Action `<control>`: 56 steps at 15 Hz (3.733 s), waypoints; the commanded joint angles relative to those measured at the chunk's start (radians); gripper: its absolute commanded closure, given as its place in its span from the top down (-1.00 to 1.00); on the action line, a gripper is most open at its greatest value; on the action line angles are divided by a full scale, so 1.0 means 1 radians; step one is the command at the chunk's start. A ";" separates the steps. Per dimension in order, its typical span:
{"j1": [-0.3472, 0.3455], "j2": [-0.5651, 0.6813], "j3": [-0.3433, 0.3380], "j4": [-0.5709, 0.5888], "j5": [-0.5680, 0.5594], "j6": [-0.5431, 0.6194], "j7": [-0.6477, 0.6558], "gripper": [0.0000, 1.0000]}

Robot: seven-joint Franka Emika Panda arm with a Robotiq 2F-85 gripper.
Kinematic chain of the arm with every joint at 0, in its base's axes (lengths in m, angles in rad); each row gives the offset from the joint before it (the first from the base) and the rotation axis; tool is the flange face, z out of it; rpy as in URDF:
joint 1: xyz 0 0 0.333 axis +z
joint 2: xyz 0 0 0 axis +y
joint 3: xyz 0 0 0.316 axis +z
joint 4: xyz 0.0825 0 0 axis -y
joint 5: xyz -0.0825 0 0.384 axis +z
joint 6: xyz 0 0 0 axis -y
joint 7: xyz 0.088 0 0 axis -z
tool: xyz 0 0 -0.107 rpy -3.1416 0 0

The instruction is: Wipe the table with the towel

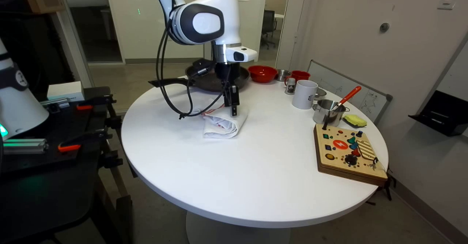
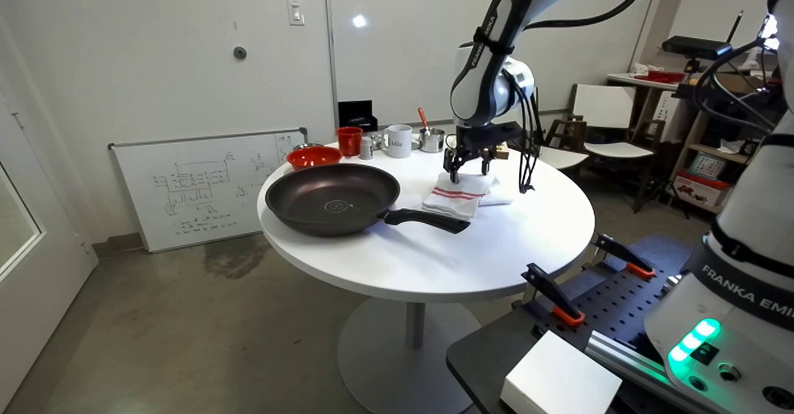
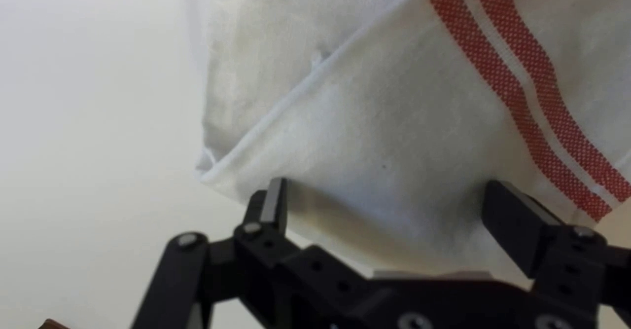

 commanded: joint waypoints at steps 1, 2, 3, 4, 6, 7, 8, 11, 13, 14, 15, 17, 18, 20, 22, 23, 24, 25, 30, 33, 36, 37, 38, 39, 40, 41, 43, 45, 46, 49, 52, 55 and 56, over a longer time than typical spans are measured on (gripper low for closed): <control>0.000 0.023 0.009 -0.003 0.047 -0.011 -0.060 1.00; -0.011 0.020 0.021 -0.014 0.054 0.002 -0.084 1.00; -0.012 0.016 0.022 -0.024 0.054 0.014 -0.100 1.00; -0.015 0.018 0.027 -0.025 0.056 0.020 -0.116 1.00; -0.026 0.025 0.042 -0.021 0.064 0.021 -0.150 0.47; -0.037 0.026 0.056 -0.019 0.073 0.017 -0.169 0.32; -0.049 0.027 0.071 -0.019 0.084 0.015 -0.189 0.17; -0.078 0.030 0.110 -0.014 0.115 0.003 -0.243 -0.28; -0.149 0.026 0.185 -0.013 0.178 -0.004 -0.322 -0.56; -0.163 0.027 0.197 -0.007 0.195 -0.011 -0.345 -0.72; -0.192 0.030 0.227 0.003 0.223 -0.034 -0.382 -0.85; -0.210 0.038 0.247 0.017 0.250 -0.059 -0.419 -0.88; -0.214 0.041 0.254 0.020 0.256 -0.064 -0.435 -0.87; -0.209 0.046 0.264 0.024 0.262 -0.071 -0.453 -0.92; -0.155 0.063 0.224 0.028 0.223 -0.065 -0.414 -0.87; -0.122 0.077 0.195 0.032 0.199 -0.062 -0.387 -0.88; -0.097 0.087 0.170 0.037 0.181 -0.060 -0.368 -0.88; -0.072 0.102 0.143 0.046 0.164 -0.064 -0.348 -0.88; -0.003 0.184 0.023 0.112 0.129 -0.120 -0.214 -0.87; -0.029 0.180 0.009 0.133 0.160 -0.172 -0.169 -0.87; -0.071 0.179 -0.006 0.142 0.193 -0.205 -0.135 -0.87; -0.083 0.180 -0.014 0.143 0.198 -0.213 -0.121 -0.87; -0.085 0.182 -0.032 0.142 0.191 -0.217 -0.097 -0.87; -0.089 0.187 -0.048 0.145 0.186 -0.224 -0.076 -0.88; -0.093 0.191 -0.063 0.145 0.182 -0.231 -0.055 -0.87; -0.095 0.197 -0.080 0.149 0.177 -0.238 -0.033 -0.87; -0.100 0.210 -0.108 0.159 0.174 -0.260 0.005 -0.87; -0.099 0.226 -0.140 0.176 0.161 -0.288 0.045 -0.87; -0.103 0.233 -0.152 0.186 0.159 -0.306 0.061 -0.87; -0.126 0.263 -0.164 0.227 0.166 -0.360 0.082 -0.87; -0.150 0.292 -0.121 0.278 0.185 -0.379 0.052 -0.86; -0.140 0.291 -0.079 0.315 0.188 -0.393 0.036 -0.86; -0.132 0.277 -0.063 0.316 0.184 -0.389 0.028 -0.86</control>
